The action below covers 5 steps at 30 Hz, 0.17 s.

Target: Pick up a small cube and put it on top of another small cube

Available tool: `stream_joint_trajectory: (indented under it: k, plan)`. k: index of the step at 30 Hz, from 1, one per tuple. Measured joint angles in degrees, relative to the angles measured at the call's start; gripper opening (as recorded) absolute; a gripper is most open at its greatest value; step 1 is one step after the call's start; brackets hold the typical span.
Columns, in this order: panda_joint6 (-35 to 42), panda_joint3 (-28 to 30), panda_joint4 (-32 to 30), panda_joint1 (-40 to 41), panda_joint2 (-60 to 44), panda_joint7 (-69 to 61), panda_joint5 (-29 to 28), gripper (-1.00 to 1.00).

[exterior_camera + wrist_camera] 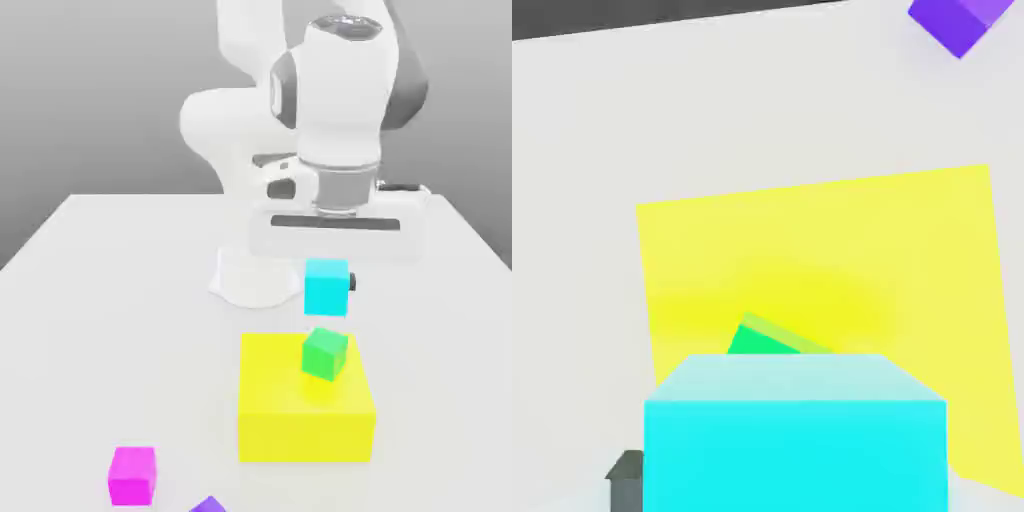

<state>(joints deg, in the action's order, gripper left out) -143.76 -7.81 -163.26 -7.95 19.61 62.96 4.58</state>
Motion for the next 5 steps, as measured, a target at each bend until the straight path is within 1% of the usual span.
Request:
stream_joint_trajectory:
  k: [1, 2, 5]
  plan:
    - [-2.4, -0.2, -0.6, 0.1, -1.8, 0.1, -0.1, -1.00]
    - [-4.4, -0.3, -1.0, 0.1, -3.4, 0.2, -0.1, 1.00]
    - [-4.4, -0.3, -1.0, 0.1, -3.4, 0.2, -0.1, 1.00]
